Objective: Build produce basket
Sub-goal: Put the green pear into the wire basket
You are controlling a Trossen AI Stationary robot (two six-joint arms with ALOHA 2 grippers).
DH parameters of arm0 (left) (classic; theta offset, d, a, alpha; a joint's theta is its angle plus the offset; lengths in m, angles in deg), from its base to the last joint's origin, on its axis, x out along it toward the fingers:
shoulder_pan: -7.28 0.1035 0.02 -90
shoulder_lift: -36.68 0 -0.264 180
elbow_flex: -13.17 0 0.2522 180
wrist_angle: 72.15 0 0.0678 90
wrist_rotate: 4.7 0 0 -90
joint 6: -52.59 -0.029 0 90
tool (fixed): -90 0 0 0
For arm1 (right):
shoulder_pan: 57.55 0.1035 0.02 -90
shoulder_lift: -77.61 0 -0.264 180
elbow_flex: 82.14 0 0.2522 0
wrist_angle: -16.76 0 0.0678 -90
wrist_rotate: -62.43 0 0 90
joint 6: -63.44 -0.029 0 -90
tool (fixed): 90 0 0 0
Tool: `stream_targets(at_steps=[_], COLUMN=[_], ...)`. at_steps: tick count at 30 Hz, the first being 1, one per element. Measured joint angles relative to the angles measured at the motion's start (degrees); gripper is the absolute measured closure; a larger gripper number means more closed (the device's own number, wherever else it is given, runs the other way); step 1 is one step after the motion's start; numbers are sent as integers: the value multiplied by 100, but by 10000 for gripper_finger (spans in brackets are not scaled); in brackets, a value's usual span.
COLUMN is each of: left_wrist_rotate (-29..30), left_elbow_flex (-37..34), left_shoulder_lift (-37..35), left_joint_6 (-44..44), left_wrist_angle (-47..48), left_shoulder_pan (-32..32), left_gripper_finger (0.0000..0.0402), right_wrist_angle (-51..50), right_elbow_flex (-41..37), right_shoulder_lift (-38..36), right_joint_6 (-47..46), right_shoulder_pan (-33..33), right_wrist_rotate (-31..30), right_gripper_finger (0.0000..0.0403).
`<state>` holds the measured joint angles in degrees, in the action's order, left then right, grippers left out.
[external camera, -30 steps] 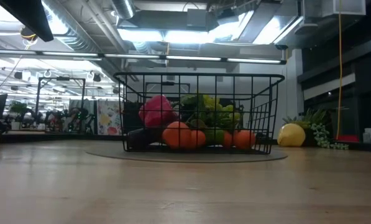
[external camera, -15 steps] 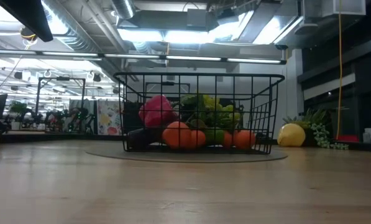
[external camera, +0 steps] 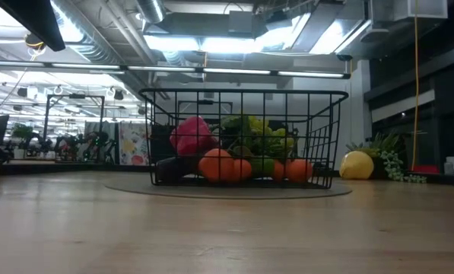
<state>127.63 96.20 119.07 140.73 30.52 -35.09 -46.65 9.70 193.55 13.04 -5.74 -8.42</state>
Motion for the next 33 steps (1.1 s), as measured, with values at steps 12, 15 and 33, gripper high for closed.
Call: stream_targets(at_steps=[12, 15, 33], left_wrist_rotate=[0, 0, 0], left_elbow_flex=[0, 0, 0], left_shoulder_lift=[0, 0, 0], left_joint_6=[17, 22, 12], left_wrist_angle=[-7, -7, -9], left_shoulder_pan=[0, 0, 0], left_gripper_finger=[292, 292, 292], right_wrist_angle=[19, 17, -1732], right_elbow_flex=[0, 0, 782], right_shoulder_lift=[0, 0, -20], right_joint_6=[14, 14, 1090], right_shoulder_pan=[9, 13, -492], right_wrist_rotate=[-41, -44, -591], right_gripper_finger=[279, 312, 401])
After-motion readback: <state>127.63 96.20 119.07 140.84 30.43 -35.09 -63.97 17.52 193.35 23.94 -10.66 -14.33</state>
